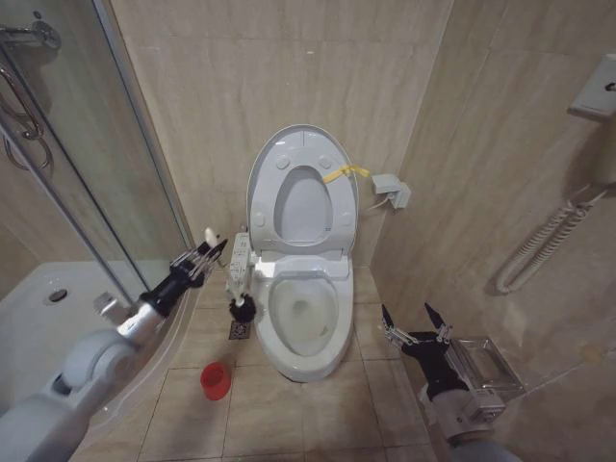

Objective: Open the toilet lid, clean the toilet bowl with a toilet brush, close the toilet lid, and flush.

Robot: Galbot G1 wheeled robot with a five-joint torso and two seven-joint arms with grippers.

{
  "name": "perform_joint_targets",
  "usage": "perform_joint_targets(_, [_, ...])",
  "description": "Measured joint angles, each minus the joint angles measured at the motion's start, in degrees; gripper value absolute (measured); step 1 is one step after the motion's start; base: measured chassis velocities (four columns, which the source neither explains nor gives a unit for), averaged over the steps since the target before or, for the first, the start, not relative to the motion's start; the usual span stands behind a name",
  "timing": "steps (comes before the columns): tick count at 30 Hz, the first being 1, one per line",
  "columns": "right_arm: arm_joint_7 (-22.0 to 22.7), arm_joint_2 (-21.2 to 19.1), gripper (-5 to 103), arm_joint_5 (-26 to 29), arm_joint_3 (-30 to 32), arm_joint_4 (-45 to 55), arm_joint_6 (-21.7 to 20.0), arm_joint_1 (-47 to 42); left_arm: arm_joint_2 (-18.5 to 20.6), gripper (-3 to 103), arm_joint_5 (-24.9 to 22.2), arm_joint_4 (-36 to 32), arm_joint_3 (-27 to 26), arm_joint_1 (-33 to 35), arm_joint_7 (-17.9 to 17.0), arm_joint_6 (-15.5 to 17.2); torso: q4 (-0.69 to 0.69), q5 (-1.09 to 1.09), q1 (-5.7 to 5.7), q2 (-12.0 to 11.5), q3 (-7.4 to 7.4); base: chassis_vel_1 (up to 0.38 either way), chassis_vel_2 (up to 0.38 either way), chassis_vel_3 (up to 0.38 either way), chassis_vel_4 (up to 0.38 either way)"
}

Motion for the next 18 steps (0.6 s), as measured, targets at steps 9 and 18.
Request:
perform_joint_targets(9, [0.00,0.00,100,0.00,0.00,0.00,0.00,0.00,-4.18,25,-0.20,14.69,16.11,-15.20,1.08,-2.82,0.01,-0.03,0.00,0.00,0.01,0.000,0.000,0.000,0.000])
perform_joint_targets(18, [0.00,0.00,100,0.00,0.00,0.00,0.00,0.00,-10.57,25,3.32,25.29,26.26,-26.06,1.95,-5.00,0.02,0.01,-0.01,0.00,-0.01,0.000,0.000,0.000,0.000])
